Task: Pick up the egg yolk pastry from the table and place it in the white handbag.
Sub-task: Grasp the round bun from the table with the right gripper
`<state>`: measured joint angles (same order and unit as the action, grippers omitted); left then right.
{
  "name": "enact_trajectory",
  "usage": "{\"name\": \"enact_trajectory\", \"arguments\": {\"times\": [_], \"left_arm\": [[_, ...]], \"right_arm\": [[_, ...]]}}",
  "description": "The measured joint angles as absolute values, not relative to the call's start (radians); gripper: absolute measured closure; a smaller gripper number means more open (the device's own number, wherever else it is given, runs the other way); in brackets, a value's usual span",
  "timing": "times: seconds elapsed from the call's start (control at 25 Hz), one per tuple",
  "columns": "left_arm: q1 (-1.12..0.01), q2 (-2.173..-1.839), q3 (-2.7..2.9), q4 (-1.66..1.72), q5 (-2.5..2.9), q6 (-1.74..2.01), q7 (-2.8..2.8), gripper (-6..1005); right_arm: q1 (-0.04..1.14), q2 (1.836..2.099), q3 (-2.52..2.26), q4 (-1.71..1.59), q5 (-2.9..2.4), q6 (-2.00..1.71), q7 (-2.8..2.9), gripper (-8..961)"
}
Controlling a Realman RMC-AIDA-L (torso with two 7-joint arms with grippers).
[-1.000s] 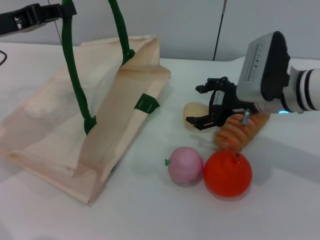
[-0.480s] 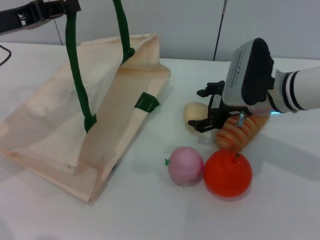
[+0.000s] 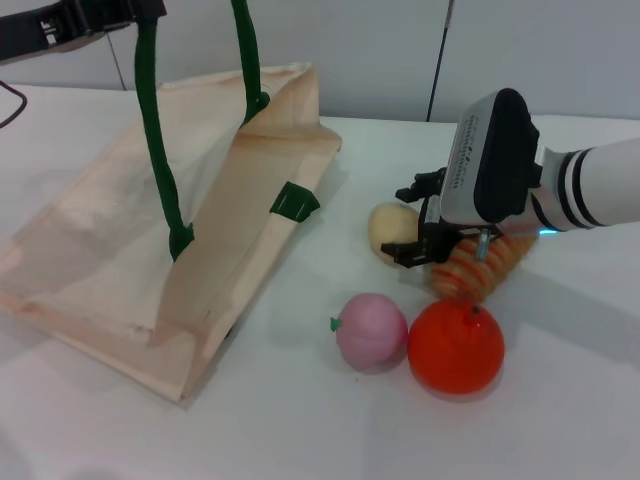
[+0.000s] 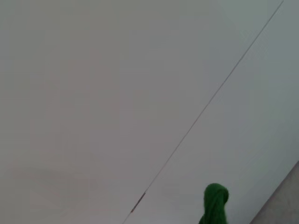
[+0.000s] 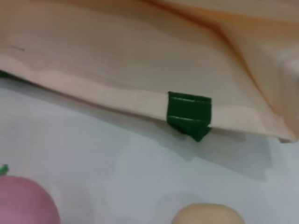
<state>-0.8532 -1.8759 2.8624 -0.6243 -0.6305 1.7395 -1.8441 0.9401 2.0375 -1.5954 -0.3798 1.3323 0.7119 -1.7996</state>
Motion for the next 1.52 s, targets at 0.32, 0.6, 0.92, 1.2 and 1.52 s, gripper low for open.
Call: {"name": "enact_trajectory", "arguments": {"times": [0.32, 0.6, 0.92, 1.2, 1.52], "left_arm": [[-0.855, -1.876, 2.862, -0.624, -0.63, 1.739, -1.845, 876], [-0.855, -1.876, 2.861, -0.624, -0.631, 1.738, -1.845, 877], [-0.854, -1.876, 2.861, -0.624, -0.63, 1.736, -1.847, 876], [-0.854, -1.876, 2.862, -0.624, -0.63, 1.734, -1.849, 877], [-0.848, -1.876, 2.862, -0.624, -0.63, 1.735, -1.85, 876]], "right_arm": [[0.944, 2.037, -1.607, -0.379, 1.333, 0.709, -1.775, 267], [0.949, 2.037, -1.609, -0.377, 1.328, 0.707, -1.772, 363], [0.951, 2.037, -1.614, -0.37, 1.328, 0.712, -1.772, 425], [0.951, 2.037, -1.618, -0.37, 1.328, 0.712, -1.772, 429], [0.936, 2.034, -1.611, -0.41, 1.342, 0.755, -1.774, 434]]}}
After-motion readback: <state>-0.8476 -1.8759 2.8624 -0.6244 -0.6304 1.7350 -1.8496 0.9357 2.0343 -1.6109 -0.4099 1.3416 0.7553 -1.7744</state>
